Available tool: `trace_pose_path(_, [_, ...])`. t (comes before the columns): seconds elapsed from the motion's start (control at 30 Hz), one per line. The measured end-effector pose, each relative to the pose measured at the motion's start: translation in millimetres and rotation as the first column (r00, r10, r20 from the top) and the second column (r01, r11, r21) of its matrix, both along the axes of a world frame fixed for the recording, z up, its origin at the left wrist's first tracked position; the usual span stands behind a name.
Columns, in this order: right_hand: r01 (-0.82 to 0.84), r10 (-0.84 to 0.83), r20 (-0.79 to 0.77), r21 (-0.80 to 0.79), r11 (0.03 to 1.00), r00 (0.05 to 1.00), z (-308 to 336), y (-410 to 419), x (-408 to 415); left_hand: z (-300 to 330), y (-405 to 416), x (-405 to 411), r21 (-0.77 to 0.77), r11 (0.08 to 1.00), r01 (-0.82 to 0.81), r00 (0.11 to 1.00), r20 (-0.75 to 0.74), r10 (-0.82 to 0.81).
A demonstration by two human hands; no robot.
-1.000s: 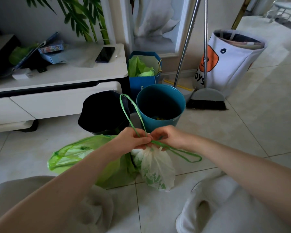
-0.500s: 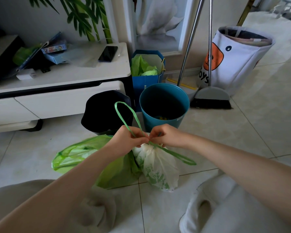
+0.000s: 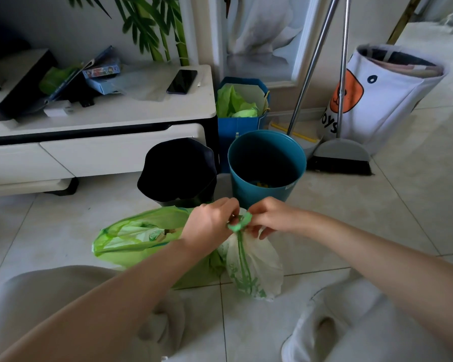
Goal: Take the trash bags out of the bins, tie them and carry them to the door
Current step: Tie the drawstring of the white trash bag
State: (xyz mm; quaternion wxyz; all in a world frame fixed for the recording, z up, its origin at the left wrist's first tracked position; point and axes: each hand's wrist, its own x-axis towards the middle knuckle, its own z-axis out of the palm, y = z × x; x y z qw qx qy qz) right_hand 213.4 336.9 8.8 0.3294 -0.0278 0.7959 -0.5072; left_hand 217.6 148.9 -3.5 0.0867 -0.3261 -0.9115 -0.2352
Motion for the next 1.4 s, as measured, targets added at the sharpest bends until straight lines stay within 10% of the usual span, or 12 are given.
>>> trace_pose_path(0.27, [0.016, -0.012, -0.117, 0.030, 0.999, 0.993, -5, 2, 1, -3, -6, 10, 0.043, 0.997, 0.058, 0.981, -0.185, -0.049])
trace_pose_path(0.7, [0.023, -0.019, -0.109, 0.037, 0.999, 0.994, 7, -3, -3, -14, -5, 9, 0.136, 0.990, 0.034, 0.999, -0.034, -0.030])
trace_pose_path(0.93, [-0.210, 0.287, -0.119, 0.436, 0.875, 0.950, 17, 15, -13, -19, 0, 13, 0.107, 0.993, 0.057, 0.998, -0.040, -0.053])
trace_pose_path(1.4, [0.025, 0.021, -0.259, 0.174, 0.984, 0.966, 35, 30, -18, -12, 1, 10, 0.127, 0.992, 0.027, 0.998, 0.054, -0.034])
